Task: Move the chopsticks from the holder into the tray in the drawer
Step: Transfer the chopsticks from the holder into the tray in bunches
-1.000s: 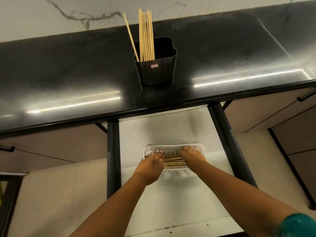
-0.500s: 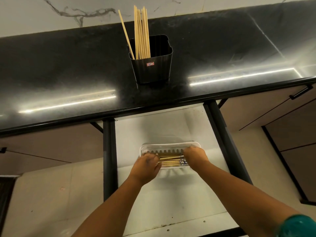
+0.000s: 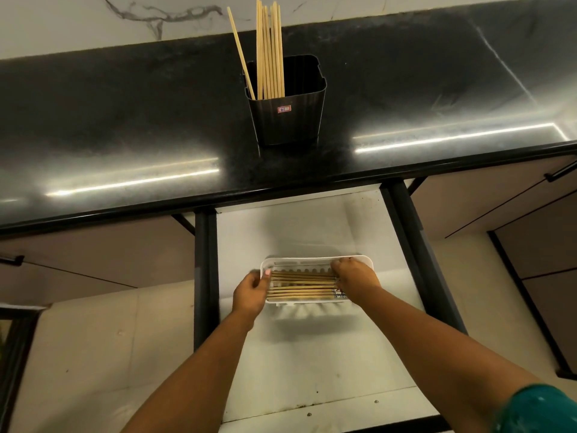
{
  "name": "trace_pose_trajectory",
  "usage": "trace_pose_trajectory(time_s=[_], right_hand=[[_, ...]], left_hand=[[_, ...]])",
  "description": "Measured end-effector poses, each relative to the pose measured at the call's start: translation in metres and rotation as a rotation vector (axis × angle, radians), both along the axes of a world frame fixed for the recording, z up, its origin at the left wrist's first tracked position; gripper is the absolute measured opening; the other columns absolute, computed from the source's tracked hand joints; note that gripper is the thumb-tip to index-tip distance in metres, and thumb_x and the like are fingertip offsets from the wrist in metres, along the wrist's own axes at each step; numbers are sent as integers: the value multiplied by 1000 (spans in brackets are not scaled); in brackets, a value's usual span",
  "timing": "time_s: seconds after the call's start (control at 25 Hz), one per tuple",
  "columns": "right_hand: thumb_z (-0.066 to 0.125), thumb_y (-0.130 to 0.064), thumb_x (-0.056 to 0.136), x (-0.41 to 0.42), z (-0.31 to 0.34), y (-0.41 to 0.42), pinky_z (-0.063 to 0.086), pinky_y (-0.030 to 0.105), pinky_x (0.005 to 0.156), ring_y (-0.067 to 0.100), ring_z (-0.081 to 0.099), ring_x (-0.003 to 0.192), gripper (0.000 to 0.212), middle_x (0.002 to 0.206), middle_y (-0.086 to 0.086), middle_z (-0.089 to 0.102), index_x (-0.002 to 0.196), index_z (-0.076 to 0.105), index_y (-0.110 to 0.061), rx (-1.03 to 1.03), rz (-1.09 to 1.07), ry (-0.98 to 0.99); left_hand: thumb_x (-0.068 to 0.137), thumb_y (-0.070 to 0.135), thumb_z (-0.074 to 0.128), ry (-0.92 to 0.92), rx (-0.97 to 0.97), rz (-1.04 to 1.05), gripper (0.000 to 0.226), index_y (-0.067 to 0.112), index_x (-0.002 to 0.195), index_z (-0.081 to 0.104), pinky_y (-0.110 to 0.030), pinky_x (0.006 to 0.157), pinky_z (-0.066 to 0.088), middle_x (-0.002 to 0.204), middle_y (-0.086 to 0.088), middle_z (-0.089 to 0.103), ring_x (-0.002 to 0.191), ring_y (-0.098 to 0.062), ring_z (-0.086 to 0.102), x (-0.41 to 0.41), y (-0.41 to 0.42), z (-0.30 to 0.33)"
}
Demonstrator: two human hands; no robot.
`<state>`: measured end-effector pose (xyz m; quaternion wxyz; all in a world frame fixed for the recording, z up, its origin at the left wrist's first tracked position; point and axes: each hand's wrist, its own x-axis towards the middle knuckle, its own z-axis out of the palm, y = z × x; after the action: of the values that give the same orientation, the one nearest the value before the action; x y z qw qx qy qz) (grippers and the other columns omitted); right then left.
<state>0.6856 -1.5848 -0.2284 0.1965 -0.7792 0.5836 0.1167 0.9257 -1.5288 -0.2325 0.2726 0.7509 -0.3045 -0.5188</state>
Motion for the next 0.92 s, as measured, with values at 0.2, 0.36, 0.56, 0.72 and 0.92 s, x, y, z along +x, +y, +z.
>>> trace_pose_trajectory(time_s=[0.2,0.36,0.56,0.72,0.92], right_hand=[[57,-9,90,5,-3,-1,41,33,106,22,49,124,48,136,2,52,136,52,-23,89,217,24],[62,-16,90,8,-1,-6,44,32,104,21,55,119,40,131,-1,59,129,60,-26,77,278,4],[59,-16,90,-7,15,-7,52,30,91,25,64,103,31,118,4,66,118,68,-24,39,92,-4],[59,-10,89,-22,18,-1,53,31,85,29,65,97,25,111,12,64,113,66,-11,118,-8,134],[62,-9,88,-15,15,-2,55,33,88,29,65,98,28,110,13,64,116,65,-8,85,-1,106]], left_hand=[[97,21,50,-94,4,-96,25,17,121,55,-27,81,49,108,-1,62,103,-23,61,-3,5,-6],[94,21,53,-482,-206,-291,44,14,136,43,-37,100,45,134,-6,51,123,-25,48,-5,10,1],[93,20,49,-670,-602,-748,38,9,129,53,-35,105,43,131,-10,56,120,-26,53,-26,10,10],[98,52,25,-737,-201,-1072,65,12,149,25,-35,118,4,158,-6,23,146,-23,16,-41,5,1],[95,61,15,-744,-10,-1142,76,9,150,16,-38,120,4,160,-9,15,148,-23,10,-39,0,-1]])
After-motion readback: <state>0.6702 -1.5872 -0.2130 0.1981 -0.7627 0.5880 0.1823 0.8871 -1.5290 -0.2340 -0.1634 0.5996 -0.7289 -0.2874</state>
